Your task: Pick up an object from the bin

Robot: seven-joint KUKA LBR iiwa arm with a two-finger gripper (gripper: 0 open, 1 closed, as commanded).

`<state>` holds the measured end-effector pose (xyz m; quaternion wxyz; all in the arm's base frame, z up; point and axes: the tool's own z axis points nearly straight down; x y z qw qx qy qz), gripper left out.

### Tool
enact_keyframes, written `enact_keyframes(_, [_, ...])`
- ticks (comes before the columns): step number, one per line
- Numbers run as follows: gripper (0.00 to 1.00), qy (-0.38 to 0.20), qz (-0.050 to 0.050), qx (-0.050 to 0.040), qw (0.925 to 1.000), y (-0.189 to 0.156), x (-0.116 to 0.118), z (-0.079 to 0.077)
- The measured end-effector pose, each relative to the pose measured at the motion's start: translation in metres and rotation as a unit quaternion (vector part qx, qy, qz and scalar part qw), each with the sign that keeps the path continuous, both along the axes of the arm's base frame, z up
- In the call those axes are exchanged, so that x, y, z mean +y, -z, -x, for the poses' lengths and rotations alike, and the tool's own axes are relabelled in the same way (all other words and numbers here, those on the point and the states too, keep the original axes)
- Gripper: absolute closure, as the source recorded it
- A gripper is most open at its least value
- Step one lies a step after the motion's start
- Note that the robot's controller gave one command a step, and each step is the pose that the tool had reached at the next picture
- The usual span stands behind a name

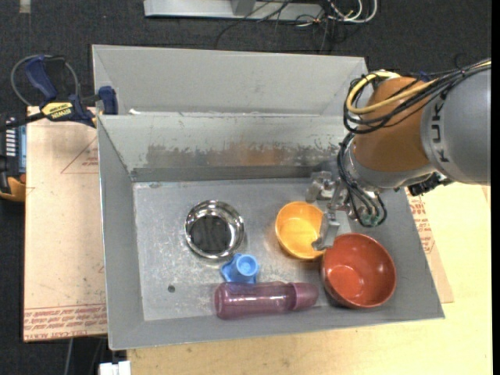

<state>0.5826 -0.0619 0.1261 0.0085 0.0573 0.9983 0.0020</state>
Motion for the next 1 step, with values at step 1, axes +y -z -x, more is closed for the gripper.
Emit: enact_keyframes(1, [0.00, -0.303, -0.006, -0.0115, 0.9531, 0.0252, 0.0290, 0.0627])
